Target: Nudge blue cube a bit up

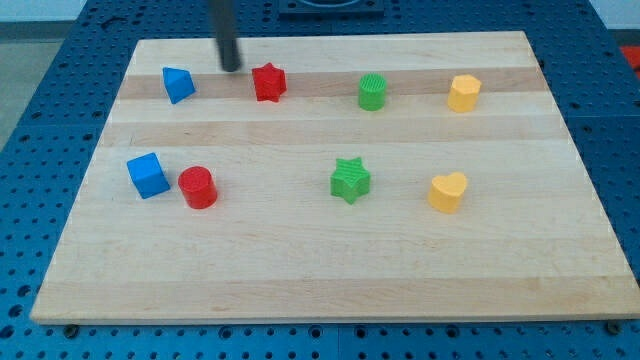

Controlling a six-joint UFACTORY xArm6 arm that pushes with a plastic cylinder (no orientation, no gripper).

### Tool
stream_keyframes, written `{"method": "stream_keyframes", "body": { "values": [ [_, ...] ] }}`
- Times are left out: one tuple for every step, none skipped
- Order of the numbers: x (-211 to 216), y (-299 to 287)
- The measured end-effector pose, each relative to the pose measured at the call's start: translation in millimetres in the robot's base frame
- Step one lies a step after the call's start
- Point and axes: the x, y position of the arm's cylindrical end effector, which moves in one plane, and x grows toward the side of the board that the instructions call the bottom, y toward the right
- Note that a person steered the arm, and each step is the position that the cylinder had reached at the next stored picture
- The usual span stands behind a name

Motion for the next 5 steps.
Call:
{"method": "stream_keyframes", "body": {
  "values": [
    [-0.1, -10.8],
    [-15.8, -81.5],
    [-15.8, -82.1],
    [18.7, -84.3],
    [63.4, -84.3]
  ]
}}
